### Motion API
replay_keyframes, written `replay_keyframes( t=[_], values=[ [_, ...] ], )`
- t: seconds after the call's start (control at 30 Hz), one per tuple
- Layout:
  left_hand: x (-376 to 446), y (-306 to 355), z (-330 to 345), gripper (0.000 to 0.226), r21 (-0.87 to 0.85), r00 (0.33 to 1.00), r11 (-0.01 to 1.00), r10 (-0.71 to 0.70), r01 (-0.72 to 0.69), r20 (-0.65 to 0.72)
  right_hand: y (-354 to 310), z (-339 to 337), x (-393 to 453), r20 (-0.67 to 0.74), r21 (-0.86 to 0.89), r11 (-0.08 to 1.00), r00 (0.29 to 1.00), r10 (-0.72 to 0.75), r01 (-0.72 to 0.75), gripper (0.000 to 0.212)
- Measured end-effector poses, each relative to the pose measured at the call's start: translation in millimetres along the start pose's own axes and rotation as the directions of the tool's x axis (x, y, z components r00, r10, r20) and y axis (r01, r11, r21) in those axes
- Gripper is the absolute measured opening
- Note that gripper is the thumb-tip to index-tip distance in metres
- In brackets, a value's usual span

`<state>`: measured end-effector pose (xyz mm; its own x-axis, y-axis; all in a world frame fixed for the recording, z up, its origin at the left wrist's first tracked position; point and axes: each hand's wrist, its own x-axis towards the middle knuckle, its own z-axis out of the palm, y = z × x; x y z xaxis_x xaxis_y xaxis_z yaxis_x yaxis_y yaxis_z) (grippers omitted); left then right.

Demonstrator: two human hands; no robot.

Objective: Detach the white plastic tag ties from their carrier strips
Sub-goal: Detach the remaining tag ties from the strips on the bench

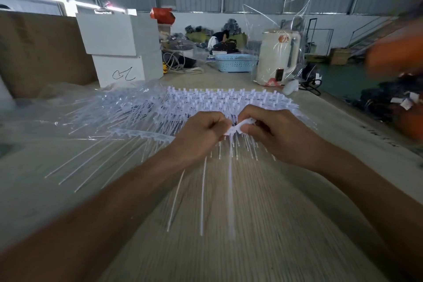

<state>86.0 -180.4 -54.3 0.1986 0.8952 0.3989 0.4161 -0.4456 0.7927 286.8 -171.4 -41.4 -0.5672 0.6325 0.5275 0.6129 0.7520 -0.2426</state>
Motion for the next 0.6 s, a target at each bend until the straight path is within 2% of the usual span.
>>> replay_keyframes(
  t=[0.07, 0.1, 0.17, 0.23, 0.37, 0.5, 0.6],
  values=[
    [-3, 0, 1, 0.029, 0.081, 0.998, 0.995, 0.059, -0.062, 0.036, 9, -9, 2, -0.09, -0.1, 0.991, 0.993, 0.075, -0.084, 0.019],
    [-5, 1, 3, 0.029, 0.116, 0.995, 0.989, 0.085, -0.091, 0.053, 16, -15, 2, -0.145, -0.081, 0.983, 0.978, 0.151, -0.164, 0.016],
    [-7, 3, 6, 0.03, 0.132, 0.991, 0.983, 0.121, -0.127, 0.051, 26, -26, 0, -0.172, 0.102, 0.956, 0.942, 0.288, -0.274, 0.01],
    [-6, 3, 9, 0.027, 0.108, 0.989, 0.983, 0.15, -0.151, 0.016, 26, -26, -3, -0.091, 0.244, 0.921, 0.938, 0.333, -0.303, 0.021],
    [-6, 0, 15, 0.01, 0.058, 0.981, 0.982, 0.182, -0.178, -0.072, 5, -7, -1, 0.1, 0.42, 0.846, 0.943, 0.318, -0.329, 0.027],
    [-6, -1, 16, 0.01, 0.02, 0.947, 0.969, 0.244, -0.245, -0.211, -12, 2, 2, 0.166, 0.611, 0.715, 0.937, 0.306, -0.341, 0.025],
    [-6, 0, 16, 0.007, 0.035, 0.939, 0.967, 0.254, -0.253, -0.233, -15, 5, 1, 0.179, 0.598, 0.728, 0.941, 0.286, -0.335, 0.035]
  ],
)
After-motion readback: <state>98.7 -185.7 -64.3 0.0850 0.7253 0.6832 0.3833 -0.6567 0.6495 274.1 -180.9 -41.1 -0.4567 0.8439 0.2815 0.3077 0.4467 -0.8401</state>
